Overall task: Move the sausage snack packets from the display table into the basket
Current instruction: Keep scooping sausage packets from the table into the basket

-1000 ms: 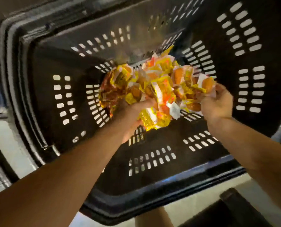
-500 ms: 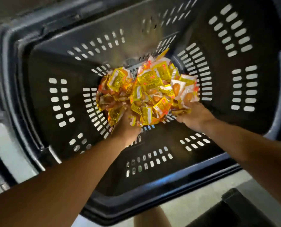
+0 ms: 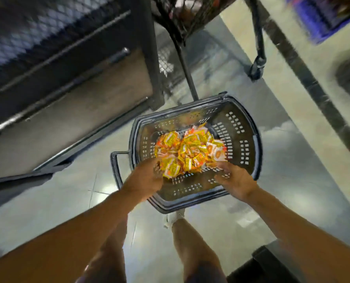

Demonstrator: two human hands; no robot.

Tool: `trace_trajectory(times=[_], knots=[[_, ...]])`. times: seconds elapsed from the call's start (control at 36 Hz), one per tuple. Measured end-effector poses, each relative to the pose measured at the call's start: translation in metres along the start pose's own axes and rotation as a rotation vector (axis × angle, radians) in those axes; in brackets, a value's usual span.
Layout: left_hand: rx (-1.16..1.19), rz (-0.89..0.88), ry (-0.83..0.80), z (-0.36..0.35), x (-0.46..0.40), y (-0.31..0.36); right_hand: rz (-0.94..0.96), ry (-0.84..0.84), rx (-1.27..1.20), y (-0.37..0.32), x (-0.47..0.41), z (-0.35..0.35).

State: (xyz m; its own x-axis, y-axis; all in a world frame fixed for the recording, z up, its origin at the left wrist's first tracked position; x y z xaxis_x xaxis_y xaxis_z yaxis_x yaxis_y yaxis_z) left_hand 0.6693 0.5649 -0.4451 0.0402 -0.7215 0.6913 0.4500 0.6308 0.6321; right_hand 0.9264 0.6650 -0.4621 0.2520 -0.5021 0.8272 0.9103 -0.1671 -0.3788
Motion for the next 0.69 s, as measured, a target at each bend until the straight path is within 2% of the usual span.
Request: trace_trajectory(times=[0.17, 0.33, 0.44, 0.58, 0.69], knots=[[-0.208, -0.042, 0.081, 0.066, 0.115, 0.061, 0.195, 0.043, -0.054, -0.074, 0.120, 0.022], [-0.283, -0.197, 0.301, 0.116, 0.243, 0.096, 0.402, 0.098, 0.036, -0.138, 0.230, 0.034], [-0.246, -0.155, 0.448, 0.122, 0.309, 0.078, 0.505, 0.060, 0.011, -0.168, 0.283, 0.028], [-0.163, -0.127, 0.542, 0.104, 0.362, 0.034, 0.602, 0.072, 0.065, -0.189, 0.314, 0.014], [-0.010, -0.079, 0.581, 0.089, 0.402, 0.007, 0.713, 0.028, 0.152, -0.212, 0.332, -0.012]])
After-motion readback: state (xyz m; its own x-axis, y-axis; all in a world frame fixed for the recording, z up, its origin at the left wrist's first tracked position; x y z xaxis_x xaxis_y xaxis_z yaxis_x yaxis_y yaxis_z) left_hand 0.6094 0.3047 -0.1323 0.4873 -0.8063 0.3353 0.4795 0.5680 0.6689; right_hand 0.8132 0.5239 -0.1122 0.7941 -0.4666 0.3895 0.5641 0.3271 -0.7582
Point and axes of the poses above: each hand's wrist, its own x-axis away from the middle knuckle, its own z-axis out of the back of the hand, y = z × x, the point moved 5 cm from there along -x, towards the middle knuckle, and after that the axes turned 5 degrees about -y, right-handed, at the moved point
